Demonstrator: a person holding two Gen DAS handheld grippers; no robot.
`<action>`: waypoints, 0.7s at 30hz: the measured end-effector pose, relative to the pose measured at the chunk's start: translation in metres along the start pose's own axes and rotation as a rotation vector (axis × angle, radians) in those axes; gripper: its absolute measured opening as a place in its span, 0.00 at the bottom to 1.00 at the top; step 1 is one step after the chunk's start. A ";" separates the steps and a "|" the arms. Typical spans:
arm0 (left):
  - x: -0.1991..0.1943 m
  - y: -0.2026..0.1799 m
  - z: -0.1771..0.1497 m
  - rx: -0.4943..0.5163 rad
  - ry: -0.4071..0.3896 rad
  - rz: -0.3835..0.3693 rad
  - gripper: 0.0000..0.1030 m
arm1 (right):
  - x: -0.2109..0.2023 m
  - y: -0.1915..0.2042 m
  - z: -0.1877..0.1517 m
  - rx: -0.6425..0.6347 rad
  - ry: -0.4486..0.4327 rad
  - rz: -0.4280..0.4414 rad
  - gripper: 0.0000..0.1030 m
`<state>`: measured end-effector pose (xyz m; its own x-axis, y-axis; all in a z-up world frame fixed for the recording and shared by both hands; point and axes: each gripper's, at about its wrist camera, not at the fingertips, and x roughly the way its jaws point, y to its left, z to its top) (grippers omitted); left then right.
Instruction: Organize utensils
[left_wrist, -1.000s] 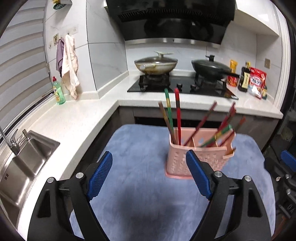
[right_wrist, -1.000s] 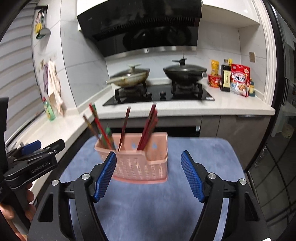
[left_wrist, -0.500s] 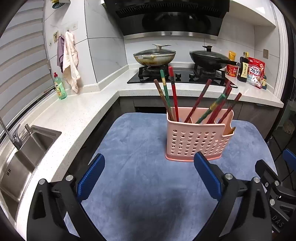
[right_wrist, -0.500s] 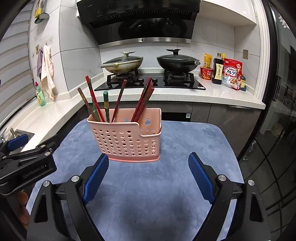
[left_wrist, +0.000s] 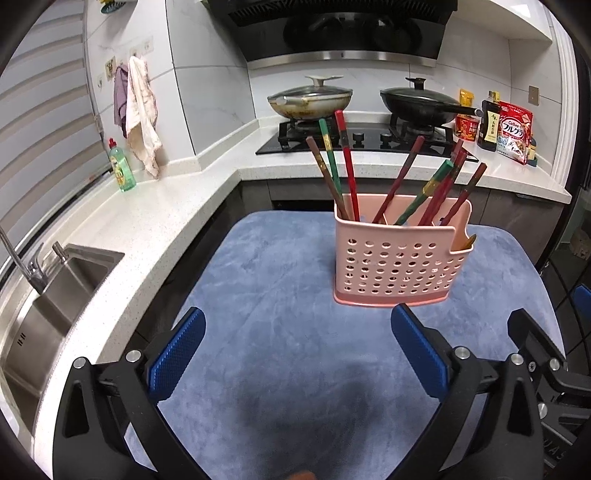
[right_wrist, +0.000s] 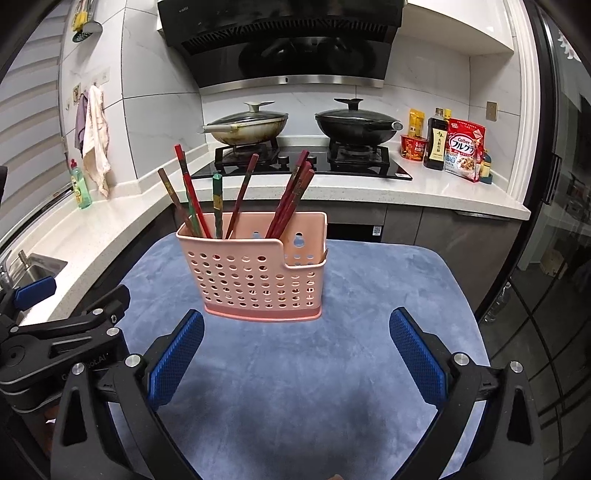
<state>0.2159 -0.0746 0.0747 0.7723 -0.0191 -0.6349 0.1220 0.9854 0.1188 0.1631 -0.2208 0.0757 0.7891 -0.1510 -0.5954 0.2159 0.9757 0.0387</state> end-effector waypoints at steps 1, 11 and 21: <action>0.001 0.001 0.000 -0.004 0.006 -0.003 0.93 | 0.001 0.001 0.000 -0.002 0.001 0.000 0.94; 0.007 0.003 -0.004 0.000 0.024 -0.001 0.93 | 0.003 0.000 -0.001 -0.001 0.006 -0.005 0.94; 0.014 0.003 -0.005 -0.003 0.052 -0.008 0.93 | 0.007 0.000 -0.003 -0.007 0.015 -0.003 0.94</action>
<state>0.2242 -0.0708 0.0620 0.7381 -0.0187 -0.6744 0.1261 0.9858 0.1107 0.1668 -0.2214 0.0686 0.7798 -0.1521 -0.6073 0.2146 0.9762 0.0310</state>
